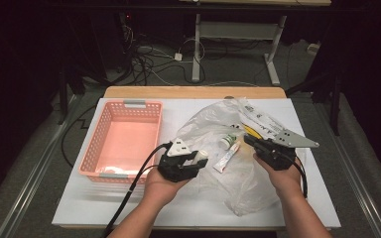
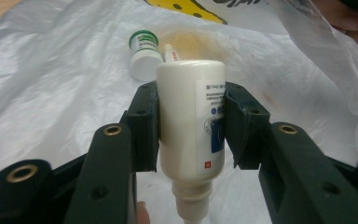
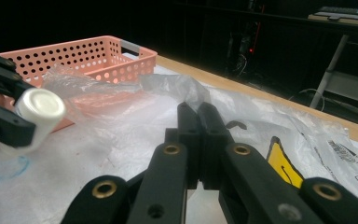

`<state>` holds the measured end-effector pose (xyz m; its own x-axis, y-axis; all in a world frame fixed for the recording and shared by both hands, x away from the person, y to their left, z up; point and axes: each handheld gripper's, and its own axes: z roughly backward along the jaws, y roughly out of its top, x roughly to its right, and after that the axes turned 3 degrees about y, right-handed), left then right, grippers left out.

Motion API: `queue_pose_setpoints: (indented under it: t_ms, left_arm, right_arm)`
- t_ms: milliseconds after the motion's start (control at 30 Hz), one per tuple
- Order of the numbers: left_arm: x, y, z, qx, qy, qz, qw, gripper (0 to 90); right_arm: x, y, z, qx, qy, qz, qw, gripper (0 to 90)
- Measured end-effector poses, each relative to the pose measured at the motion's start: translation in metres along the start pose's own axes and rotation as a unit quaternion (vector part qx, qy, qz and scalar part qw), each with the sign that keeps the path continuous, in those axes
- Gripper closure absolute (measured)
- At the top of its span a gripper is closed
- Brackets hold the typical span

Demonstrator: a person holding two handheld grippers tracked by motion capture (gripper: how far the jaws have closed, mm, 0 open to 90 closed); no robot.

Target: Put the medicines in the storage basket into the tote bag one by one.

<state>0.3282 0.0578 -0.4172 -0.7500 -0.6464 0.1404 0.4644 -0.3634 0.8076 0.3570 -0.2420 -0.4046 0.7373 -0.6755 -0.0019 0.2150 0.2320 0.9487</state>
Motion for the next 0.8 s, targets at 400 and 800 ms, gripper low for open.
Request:
queue_pose_setpoints:
  t_ms: [400, 800]
  left_arm:
    - [0.019, 0.015, -0.056, -0.005, -0.001, -0.014, 0.9999, 57.9]
    - [0.027, 0.019, -0.112, -0.009, 0.001, -0.014, 0.9999, 57.8]
  right_arm:
    - [0.000, 0.000, 0.000, 0.002, 0.003, -0.001, 1.0000, 90.0]
    - [0.002, 0.001, 0.001, 0.008, 0.004, -0.004, 0.9999, 90.0]
